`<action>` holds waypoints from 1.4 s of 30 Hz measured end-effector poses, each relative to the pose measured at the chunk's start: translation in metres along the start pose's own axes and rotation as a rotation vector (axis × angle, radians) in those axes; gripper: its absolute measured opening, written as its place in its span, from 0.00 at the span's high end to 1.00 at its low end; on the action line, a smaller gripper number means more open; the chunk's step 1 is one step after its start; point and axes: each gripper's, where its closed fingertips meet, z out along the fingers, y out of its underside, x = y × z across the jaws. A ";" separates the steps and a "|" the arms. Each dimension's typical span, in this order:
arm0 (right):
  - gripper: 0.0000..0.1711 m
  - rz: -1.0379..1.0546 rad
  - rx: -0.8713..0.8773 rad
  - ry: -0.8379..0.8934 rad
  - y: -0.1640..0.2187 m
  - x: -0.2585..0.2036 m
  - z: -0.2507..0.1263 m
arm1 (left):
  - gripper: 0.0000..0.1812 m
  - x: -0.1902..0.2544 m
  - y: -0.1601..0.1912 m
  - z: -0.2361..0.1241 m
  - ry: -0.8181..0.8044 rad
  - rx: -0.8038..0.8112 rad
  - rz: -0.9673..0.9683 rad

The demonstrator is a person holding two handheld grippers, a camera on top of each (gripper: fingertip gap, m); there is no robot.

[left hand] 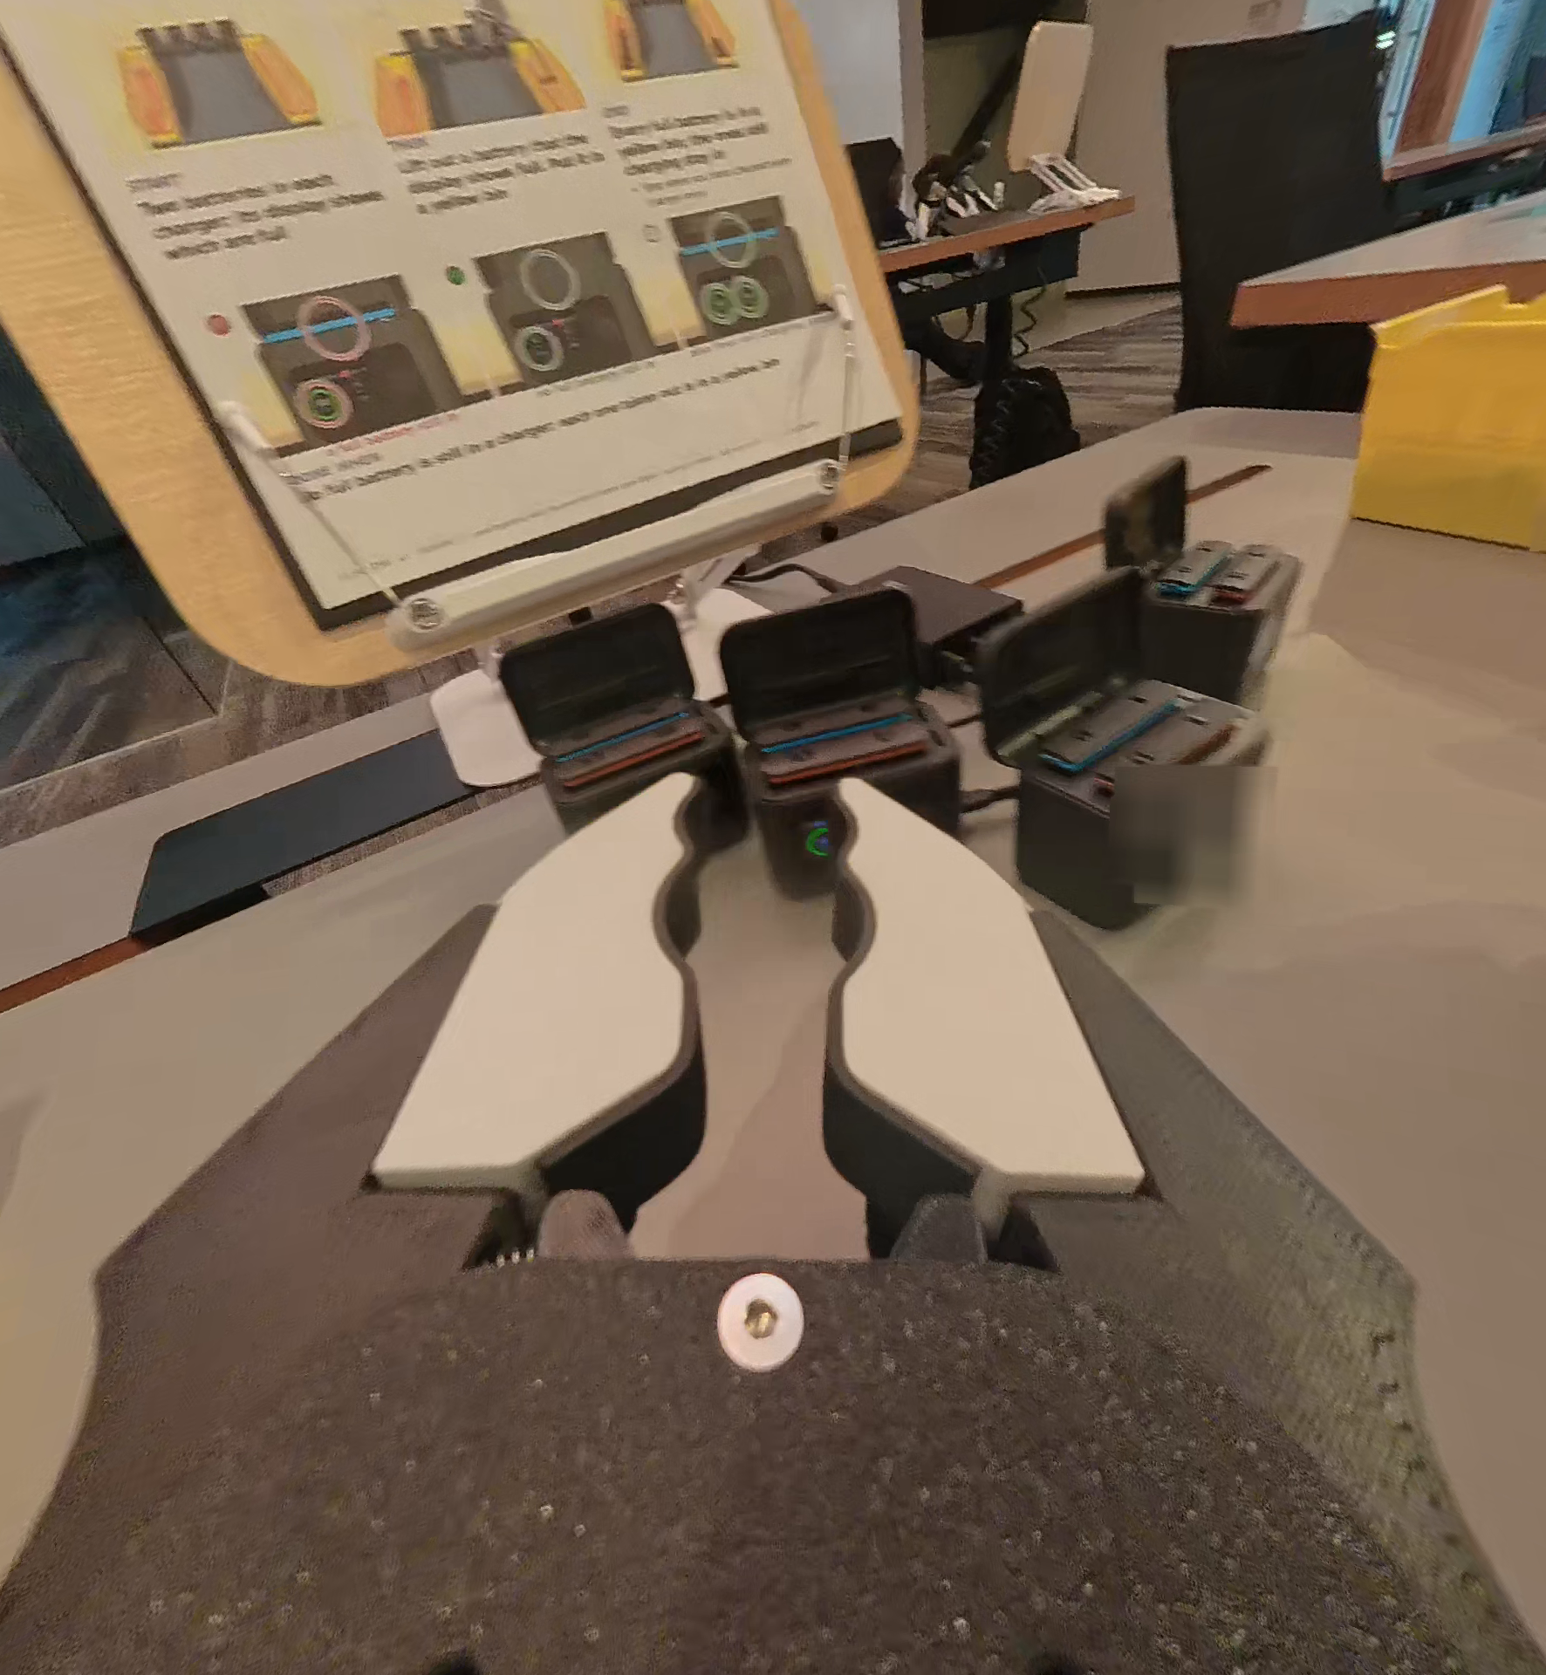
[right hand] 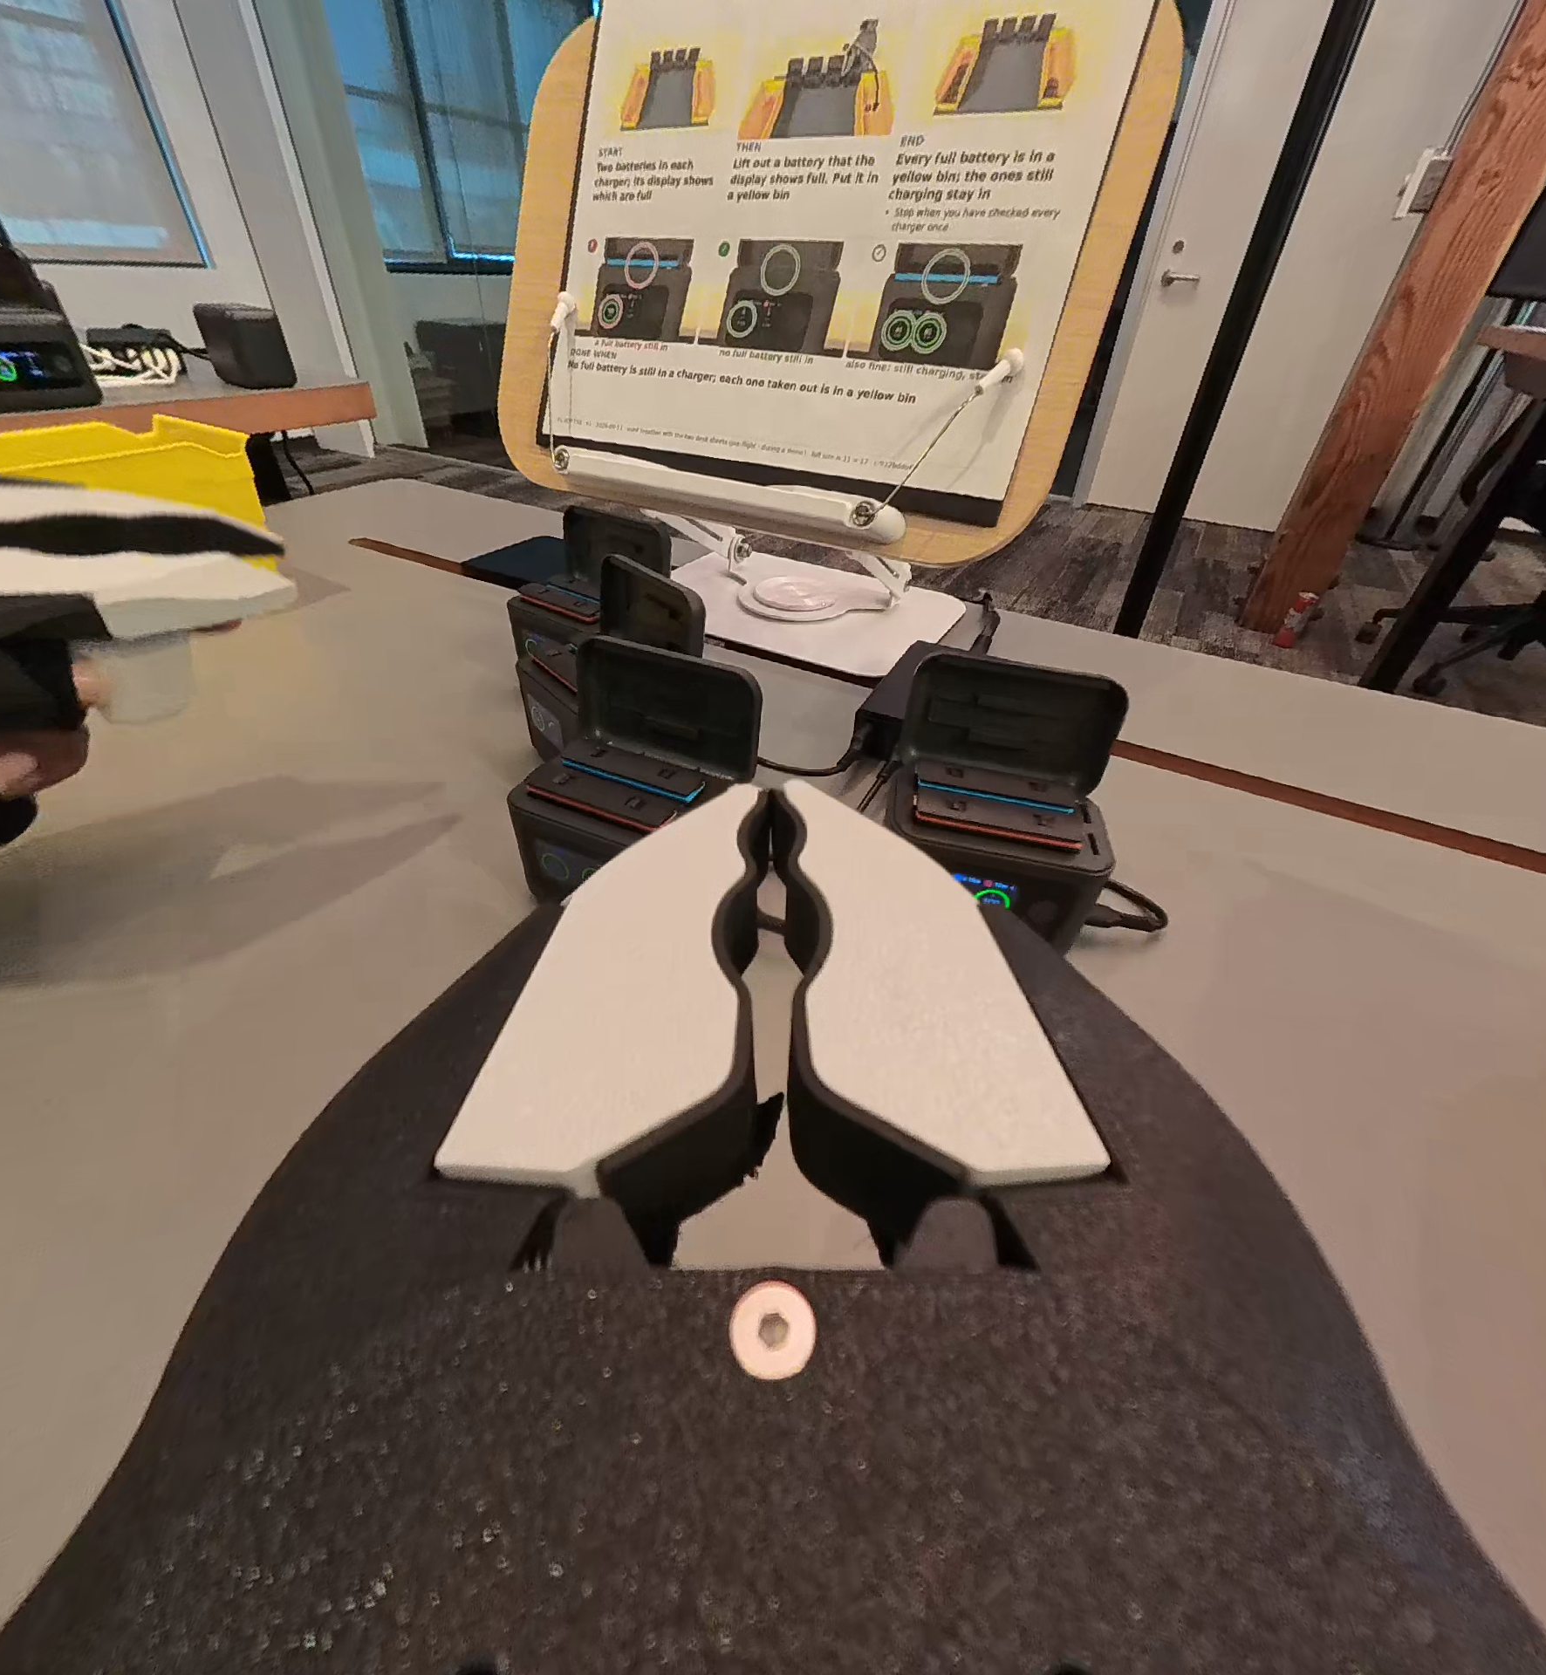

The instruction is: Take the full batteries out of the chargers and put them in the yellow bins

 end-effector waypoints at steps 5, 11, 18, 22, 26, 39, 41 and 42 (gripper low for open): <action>1.00 0.003 -0.036 -0.024 0.007 -0.004 0.003 | 0.64 -0.051 0.019 0.028 0.064 -0.101 -0.133; 1.00 0.000 -0.044 -0.021 0.009 -0.004 0.003 | 0.63 -0.090 0.066 0.054 -0.026 -0.277 -0.093; 1.00 -0.002 -0.070 -0.035 0.015 -0.008 0.006 | 0.62 -0.082 0.090 0.068 -0.049 -0.454 -0.024; 1.00 0.001 -0.088 -0.045 0.019 -0.010 0.008 | 0.58 -0.070 0.097 0.085 0.015 -0.515 -0.009; 1.00 0.007 -0.102 -0.054 0.022 -0.011 0.008 | 0.55 -0.060 0.099 0.106 0.110 -0.546 -0.029; 1.00 0.015 -0.120 -0.087 0.026 -0.016 0.010 | 0.46 -0.050 0.102 0.144 0.318 -0.579 0.001; 1.00 0.014 -0.123 -0.093 0.027 -0.017 0.010 | 0.46 -0.049 0.102 0.147 0.362 -0.573 0.019; 1.00 0.012 -0.124 -0.098 0.028 -0.017 0.010 | 0.45 -0.049 0.101 0.148 0.382 -0.569 0.030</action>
